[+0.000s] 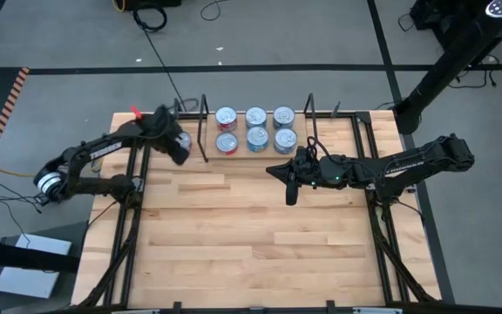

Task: Stack canned seafood by type on shelf
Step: Stack the red tuna can on top of the other red tuna can, then move the red tuna can to the center of the table

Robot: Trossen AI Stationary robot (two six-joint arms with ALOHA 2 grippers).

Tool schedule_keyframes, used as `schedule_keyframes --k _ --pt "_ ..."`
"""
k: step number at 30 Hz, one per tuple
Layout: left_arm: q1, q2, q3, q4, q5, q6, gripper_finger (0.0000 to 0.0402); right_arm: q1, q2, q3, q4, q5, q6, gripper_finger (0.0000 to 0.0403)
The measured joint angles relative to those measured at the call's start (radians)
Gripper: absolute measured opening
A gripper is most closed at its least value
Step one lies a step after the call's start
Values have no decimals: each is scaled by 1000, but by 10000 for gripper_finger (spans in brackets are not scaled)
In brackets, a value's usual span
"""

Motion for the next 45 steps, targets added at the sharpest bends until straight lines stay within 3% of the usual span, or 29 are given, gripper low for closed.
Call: schedule_keyframes --k 6,11,18,34,45 --pt "68 -23 14 44 -66 -232 0 0 0 0 0 0 0 2" --pt "83 92 14 103 -15 -227 0 -6 0 0 0 0 0 2" --pt "83 224 20 103 -62 -181 0 -7 0 0 0 0 11 2" --pt "27 100 11 -259 -72 -207 0 -9 0 0 -1 0 6 2" --pt "-134 97 -26 -265 3 -261 0 -9 0 0 -1 0 -12 3"
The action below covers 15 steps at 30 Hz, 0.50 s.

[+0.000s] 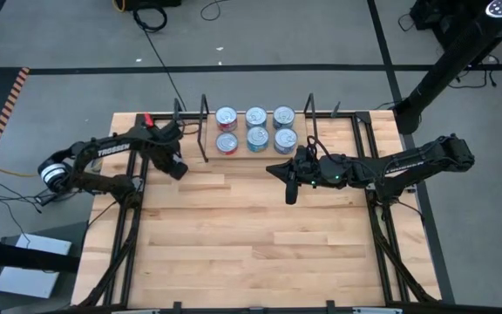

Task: Stack canned seafood by type on shelf
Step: Move the red tuna can to the center of the table

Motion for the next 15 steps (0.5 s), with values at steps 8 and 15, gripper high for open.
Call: schedule_keyframes --k 8,15 --pt "-174 0 -7 -51 213 -82 0 0 0 0 0 0 0 3" --pt "-299 -89 -6 -32 84 -224 0 4 0 0 0 0 0 3"
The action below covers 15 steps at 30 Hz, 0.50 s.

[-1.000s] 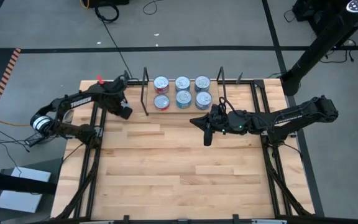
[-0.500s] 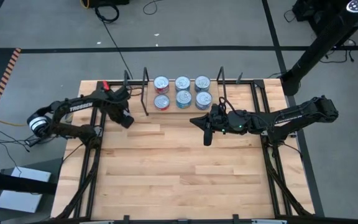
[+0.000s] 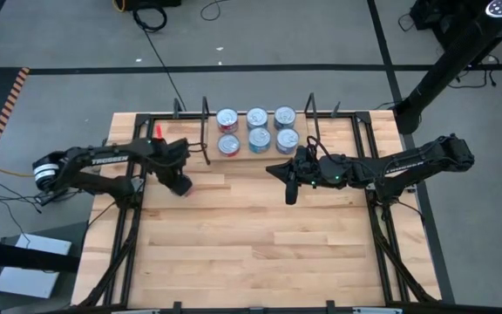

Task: Stack canned seafood by type on shelf
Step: Move the red tuna can to the center of the table

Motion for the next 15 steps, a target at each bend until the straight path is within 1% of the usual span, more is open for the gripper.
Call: schedule_keyframes --k 4,5,10,13,15 --pt "-66 -67 -3 17 -169 -108 0 7 0 0 0 0 0 3" --pt "-80 -76 -10 28 -186 -121 0 9 0 0 0 0 0 3" --pt "-148 -82 -73 112 -195 -178 0 14 0 0 0 0 0 3" --pt "-184 -85 -116 177 -201 -253 0 15 0 0 0 0 0 3" --pt "-217 -86 -125 176 -211 -299 0 15 0 0 0 0 0 3"
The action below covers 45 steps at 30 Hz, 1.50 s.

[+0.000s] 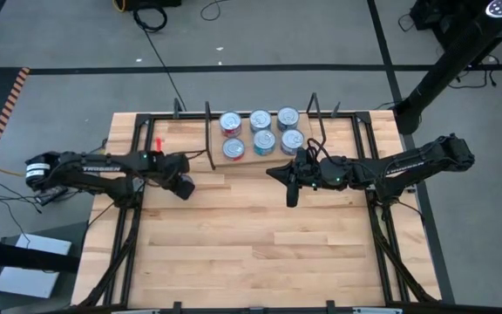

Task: Stack canned seafood by type on shelf
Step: Move the red tuna can to the center of the table

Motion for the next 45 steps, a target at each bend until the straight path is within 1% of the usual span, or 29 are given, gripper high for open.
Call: schedule_keyframes --k 6,10,14,16,18,21,23,26,32,36,39,41,45 --pt "-154 -2 -3 1 12 -117 0 1 0 0 3 0 2 3" --pt "-295 -2 -6 27 34 -229 0 1 0 0 4 0 1 4" --pt "-447 0 -9 108 26 -335 0 1 0 0 2 0 -4 4" --pt "-520 3 -11 173 -8 -367 0 1 0 0 2 0 -8 4" --pt "-583 9 -13 234 -66 -386 0 1 0 0 2 0 -11 4" --pt "-638 44 -12 339 -154 -406 0 1 0 0 2 0 -24 4" --pt "-650 91 -12 397 -181 -409 0 1 0 0 2 -11 -27 4" --pt "-651 184 -6 510 -191 -385 0 1 0 0 1 -21 -27 4" --pt "-650 371 -3 840 -200 -308 0 1 -1 0 0 -45 -18 4" --pt "-639 472 39 952 -212 -258 0 1 -1 0 -1 -50 -7 4" --pt "-622 525 105 962 -218 -168 0 1 -2 0 -2 -53 -6 4" --pt "-613 531 156 921 -217 -84 0 1 -3 0 -2 -60 -5 4" --pt "-577 458 285 683 -237 47 0 2 -11 0 -2 -78 -3 4"
